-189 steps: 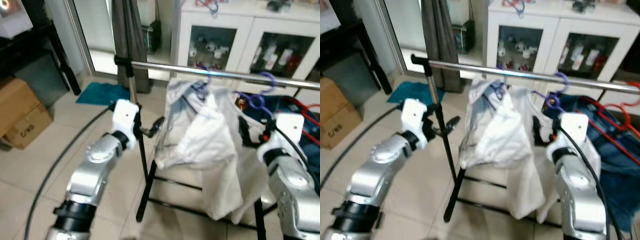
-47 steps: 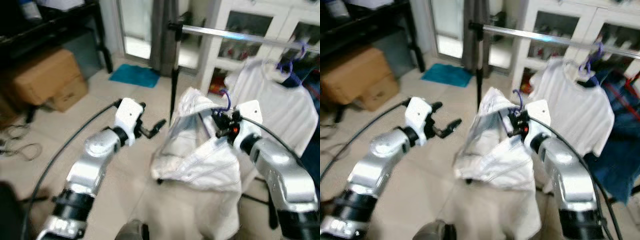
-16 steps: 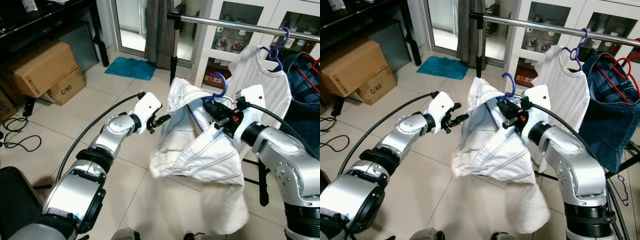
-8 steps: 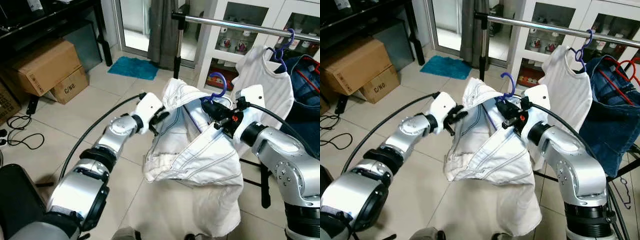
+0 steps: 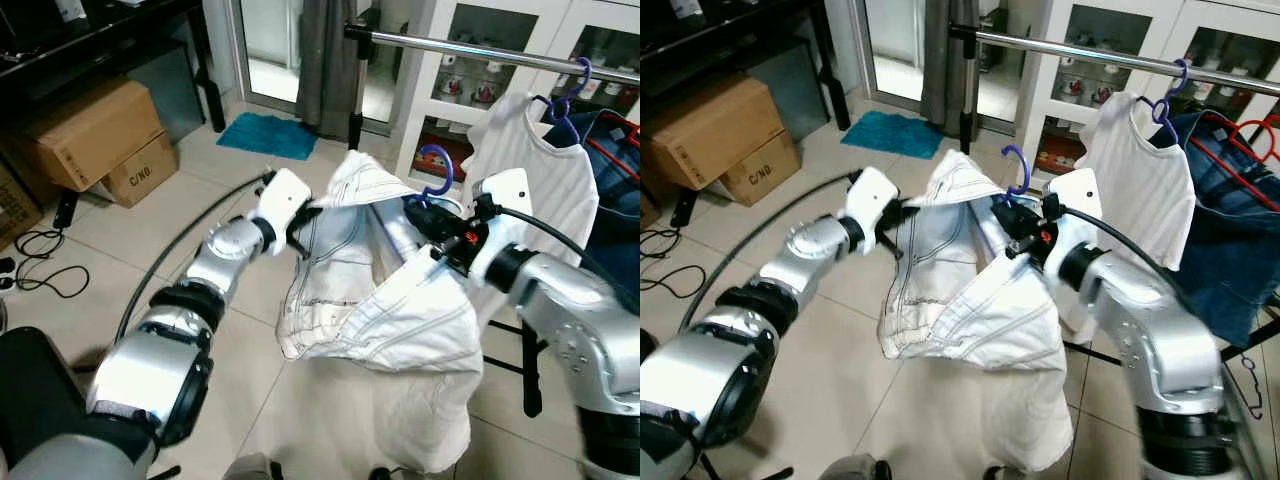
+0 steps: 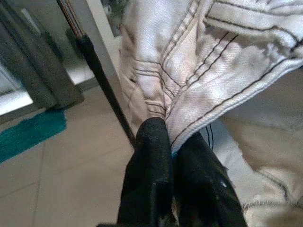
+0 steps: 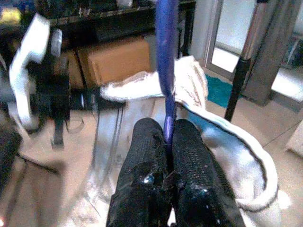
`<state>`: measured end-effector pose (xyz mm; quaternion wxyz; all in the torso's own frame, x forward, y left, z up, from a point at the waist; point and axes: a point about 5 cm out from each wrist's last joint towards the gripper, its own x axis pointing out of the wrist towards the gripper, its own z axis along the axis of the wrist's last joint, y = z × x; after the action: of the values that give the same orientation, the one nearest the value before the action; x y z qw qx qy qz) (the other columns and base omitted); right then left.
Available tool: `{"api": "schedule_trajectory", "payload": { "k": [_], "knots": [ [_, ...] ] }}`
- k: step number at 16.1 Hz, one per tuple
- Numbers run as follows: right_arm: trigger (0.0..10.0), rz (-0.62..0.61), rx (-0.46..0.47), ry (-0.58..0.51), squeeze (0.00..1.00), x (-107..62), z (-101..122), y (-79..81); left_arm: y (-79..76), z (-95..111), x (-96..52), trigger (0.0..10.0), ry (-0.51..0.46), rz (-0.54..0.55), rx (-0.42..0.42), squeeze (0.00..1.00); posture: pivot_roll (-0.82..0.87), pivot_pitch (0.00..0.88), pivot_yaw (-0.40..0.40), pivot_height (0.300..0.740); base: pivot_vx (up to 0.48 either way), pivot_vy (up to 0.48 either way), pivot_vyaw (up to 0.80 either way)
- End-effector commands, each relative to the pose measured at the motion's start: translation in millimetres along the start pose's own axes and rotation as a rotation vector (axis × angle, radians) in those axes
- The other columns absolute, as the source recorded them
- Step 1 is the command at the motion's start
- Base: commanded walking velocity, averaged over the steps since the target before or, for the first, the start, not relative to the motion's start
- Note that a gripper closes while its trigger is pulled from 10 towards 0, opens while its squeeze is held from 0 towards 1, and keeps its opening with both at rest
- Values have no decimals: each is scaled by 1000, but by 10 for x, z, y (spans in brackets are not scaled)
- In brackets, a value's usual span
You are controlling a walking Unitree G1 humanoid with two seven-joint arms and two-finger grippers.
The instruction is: Hang hanger
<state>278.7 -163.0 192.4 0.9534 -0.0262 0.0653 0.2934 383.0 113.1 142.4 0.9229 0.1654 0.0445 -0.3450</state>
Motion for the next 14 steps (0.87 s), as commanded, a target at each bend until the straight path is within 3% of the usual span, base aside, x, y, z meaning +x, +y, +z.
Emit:
{"api": "schedule_trajectory", "payload": {
  "k": [1,3,7,10,12,14],
  "knots": [
    [0,29,-46,-15,0,-29,47,42,135,297,13,0,-99,0,29,0,-26,0,16,740,0,0,0],
    [0,79,-92,49,0,-79,-33,60,291,609,-15,0,-187,-25,37,0,-23,0,16,740,0,0,0],
    [0,190,-123,146,0,-168,-169,150,429,951,-94,0,-271,-140,35,0,-19,0,14,740,0,0,0],
    [0,290,-98,105,0,-277,-136,218,632,927,-174,0,-212,12,63,0,-19,0,15,740,0,0,0],
    [0,333,-87,99,0,-373,-135,222,755,937,-237,0,-218,111,32,0,-18,0,14,740,0,0,0],
    [0,375,-80,108,0,-480,-163,228,862,942,-300,0,-251,185,-57,0,-17,0,13,740,0,0,0]
  ]
}}
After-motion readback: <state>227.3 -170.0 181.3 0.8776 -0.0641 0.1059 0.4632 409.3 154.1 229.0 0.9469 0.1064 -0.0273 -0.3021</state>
